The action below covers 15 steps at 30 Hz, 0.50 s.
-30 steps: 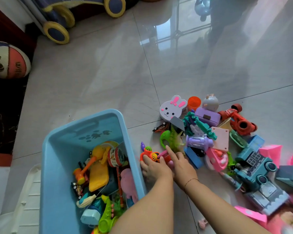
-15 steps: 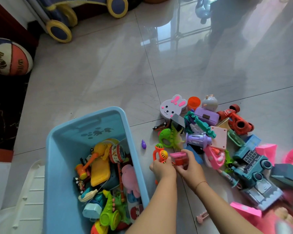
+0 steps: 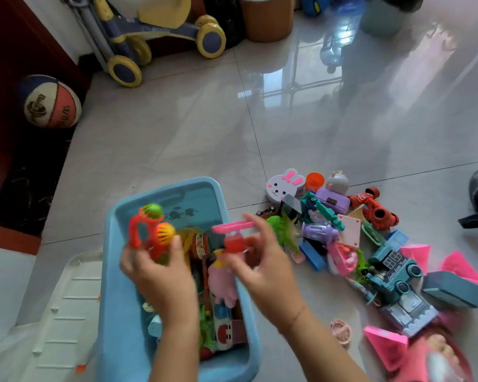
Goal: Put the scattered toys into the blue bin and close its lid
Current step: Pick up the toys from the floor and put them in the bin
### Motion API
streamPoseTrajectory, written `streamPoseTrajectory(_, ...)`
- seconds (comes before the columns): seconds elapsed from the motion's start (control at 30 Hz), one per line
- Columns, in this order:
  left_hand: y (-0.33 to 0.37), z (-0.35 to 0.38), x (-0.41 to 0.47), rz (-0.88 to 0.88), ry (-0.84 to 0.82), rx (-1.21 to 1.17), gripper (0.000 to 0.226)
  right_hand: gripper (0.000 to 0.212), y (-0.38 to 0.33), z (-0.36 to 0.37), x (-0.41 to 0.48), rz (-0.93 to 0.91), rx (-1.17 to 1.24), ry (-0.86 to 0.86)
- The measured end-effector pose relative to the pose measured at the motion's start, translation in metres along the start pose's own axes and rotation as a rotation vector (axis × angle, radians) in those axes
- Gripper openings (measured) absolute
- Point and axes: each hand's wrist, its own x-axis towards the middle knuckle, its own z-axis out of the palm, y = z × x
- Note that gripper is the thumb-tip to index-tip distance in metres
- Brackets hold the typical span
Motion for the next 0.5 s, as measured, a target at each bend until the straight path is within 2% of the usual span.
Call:
streamPoseTrajectory(0.07, -0.023, -0.012, 0.020, -0.140, 0.060, 0.102, 0.051, 0.065, 0.004, 0.014, -0.002, 0.001, -0.135, -0.097)
streamPoseTrajectory(0.1, -0.027, -0.015, 0.023, -0.169, 0.075, 0.124, 0.055, 0.064, 0.010, 0.014, -0.001, -0.001, -0.174, -0.077)
streamPoseTrajectory(0.2, -0.011, -0.006, 0.004, -0.090, 0.006, 0.076, 0.058, 0.058, 0.039, -0.010, 0.010, 0.018, -0.207, 0.127)
streamPoseTrajectory(0.3, 0.020, 0.029, -0.045, 0.172, -0.210, -0.036, 0.050, 0.055, 0.079, -0.057, 0.020, 0.084, -0.334, 0.339)
streamPoseTrajectory(0.37, 0.027, 0.062, -0.082, 0.315, -0.393, -0.078, 0.044, 0.058, 0.106, -0.090, 0.028, 0.137, -0.468, 0.395)
streamPoseTrajectory(0.43, 0.021, 0.096, -0.114, 0.301, -0.600, -0.056, 0.045, 0.064, 0.131, -0.117, 0.039, 0.174, -0.621, 0.357)
streamPoseTrajectory(0.5, 0.002, 0.126, -0.139, 0.200, -0.724, 0.051, 0.052, 0.070, 0.151, -0.135, 0.051, 0.212, -0.773, 0.271)
